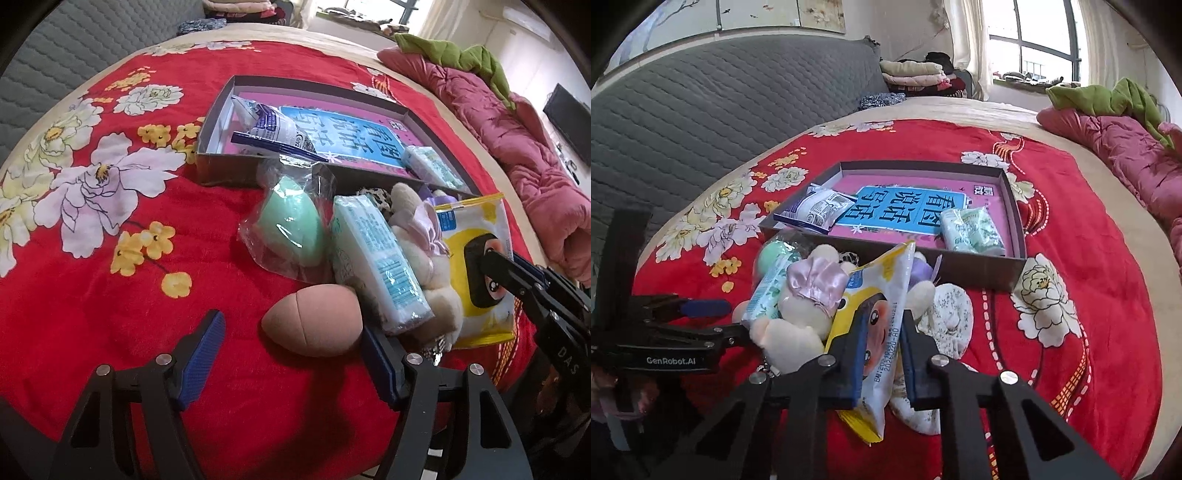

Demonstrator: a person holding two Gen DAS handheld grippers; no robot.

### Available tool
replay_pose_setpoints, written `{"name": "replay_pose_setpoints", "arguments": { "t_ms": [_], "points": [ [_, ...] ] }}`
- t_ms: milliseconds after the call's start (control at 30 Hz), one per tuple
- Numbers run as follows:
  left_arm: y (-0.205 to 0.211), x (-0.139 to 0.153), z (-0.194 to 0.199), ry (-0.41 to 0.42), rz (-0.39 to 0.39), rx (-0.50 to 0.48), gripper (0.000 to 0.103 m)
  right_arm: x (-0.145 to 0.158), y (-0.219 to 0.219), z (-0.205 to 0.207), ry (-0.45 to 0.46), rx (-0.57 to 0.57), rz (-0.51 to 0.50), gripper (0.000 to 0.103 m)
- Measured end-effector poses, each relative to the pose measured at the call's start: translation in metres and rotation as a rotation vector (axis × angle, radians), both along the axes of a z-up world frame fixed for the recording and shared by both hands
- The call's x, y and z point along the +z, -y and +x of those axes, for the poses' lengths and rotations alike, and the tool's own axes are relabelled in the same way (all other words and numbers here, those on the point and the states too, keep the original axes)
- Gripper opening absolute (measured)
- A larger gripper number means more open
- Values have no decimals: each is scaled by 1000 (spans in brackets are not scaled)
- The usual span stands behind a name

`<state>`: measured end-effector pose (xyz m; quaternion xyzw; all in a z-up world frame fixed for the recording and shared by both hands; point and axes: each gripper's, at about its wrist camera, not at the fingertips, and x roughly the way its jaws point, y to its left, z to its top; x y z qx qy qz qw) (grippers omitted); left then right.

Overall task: Organize soft objects
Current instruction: 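Grasp the pink makeup sponge with the left gripper while the right grasps the yellow cartoon wipes pack, then lift the pink sponge with the left gripper while the right lifts the yellow pack toward the box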

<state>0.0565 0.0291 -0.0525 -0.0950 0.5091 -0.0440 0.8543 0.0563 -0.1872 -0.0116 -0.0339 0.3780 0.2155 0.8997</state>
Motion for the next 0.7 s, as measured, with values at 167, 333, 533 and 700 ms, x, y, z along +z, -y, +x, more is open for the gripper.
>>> {"name": "replay_pose_setpoints", "arguments": {
  "t_ms": [167, 333, 533, 700],
  "points": [
    [5, 2, 4, 25, -30, -37, 53, 5, 1, -1, 24, 2, 5, 16],
    [6, 5, 4, 37, -29, -42, 50, 10, 7, 0, 41, -8, 22, 15],
    [-2, 14, 3, 74, -60, -19, 49, 16, 9, -1, 58, -3, 38, 14],
    [-6, 26, -1, 129, -66, -11, 49, 23, 11, -4, 84, 3, 47, 13]
  ]
}}
